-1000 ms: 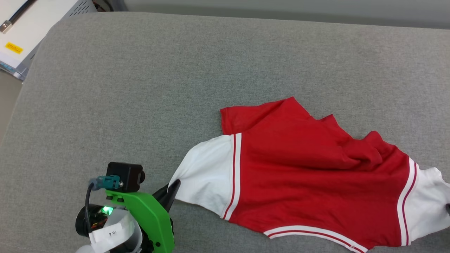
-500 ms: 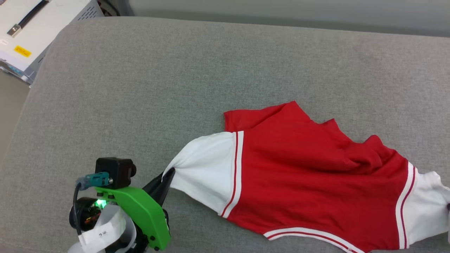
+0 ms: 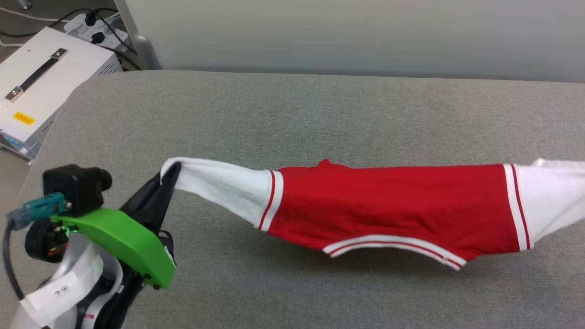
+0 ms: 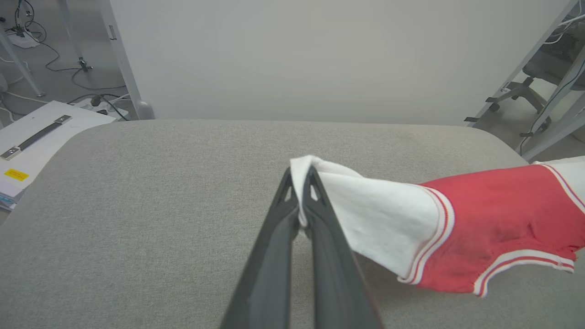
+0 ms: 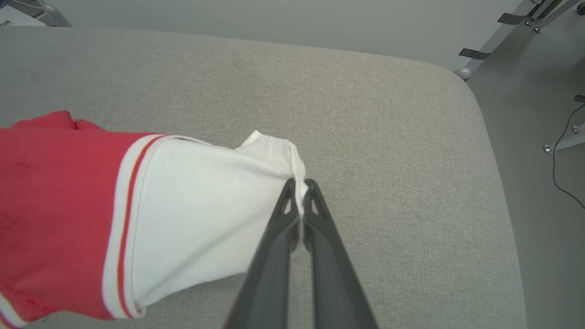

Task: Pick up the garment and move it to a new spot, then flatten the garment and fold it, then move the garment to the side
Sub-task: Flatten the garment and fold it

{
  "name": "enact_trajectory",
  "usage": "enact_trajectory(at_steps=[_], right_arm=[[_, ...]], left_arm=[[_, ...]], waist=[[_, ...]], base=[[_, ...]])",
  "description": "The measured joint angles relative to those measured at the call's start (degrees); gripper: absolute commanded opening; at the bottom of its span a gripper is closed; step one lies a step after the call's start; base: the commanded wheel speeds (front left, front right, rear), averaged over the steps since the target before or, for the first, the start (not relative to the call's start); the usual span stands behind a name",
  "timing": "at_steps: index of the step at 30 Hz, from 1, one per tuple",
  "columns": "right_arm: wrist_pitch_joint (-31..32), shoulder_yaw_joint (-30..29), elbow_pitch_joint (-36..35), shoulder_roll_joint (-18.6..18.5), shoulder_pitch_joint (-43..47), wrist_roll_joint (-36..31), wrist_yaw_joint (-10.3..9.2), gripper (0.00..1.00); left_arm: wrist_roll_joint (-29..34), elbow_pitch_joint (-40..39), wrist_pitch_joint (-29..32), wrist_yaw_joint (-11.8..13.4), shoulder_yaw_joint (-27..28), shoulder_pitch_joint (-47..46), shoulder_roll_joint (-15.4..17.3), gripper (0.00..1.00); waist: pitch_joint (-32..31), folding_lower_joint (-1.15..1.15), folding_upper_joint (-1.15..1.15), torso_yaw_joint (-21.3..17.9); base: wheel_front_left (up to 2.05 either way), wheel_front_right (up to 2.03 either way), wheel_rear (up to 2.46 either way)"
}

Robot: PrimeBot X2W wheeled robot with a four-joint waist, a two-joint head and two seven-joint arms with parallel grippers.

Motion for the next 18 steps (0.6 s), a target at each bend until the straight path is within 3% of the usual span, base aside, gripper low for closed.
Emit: enact_trajectory(at_steps=[9,18], right_arm=[[1.6,-0.8,-3.8,-3.6,-11.8,2.8,-0.01,0.0],[-4.2,4.1,0.8,-4.9,-26.4,4.1,0.0,0.0]], left_arm=[[-2.2,-2.8,1.4,-1.1,5.9,-10.3,4.4,0.0],[-4.3,1.6,1.4,-2.6,10.5,-24.3,8.6,0.0]], waist=[[-1.9,0.0,0.0,-2.4],[-1.5,0.0,0.0,-3.3]], base=[[0.0,0.0,0.0],[0.0,0.0,0.0]])
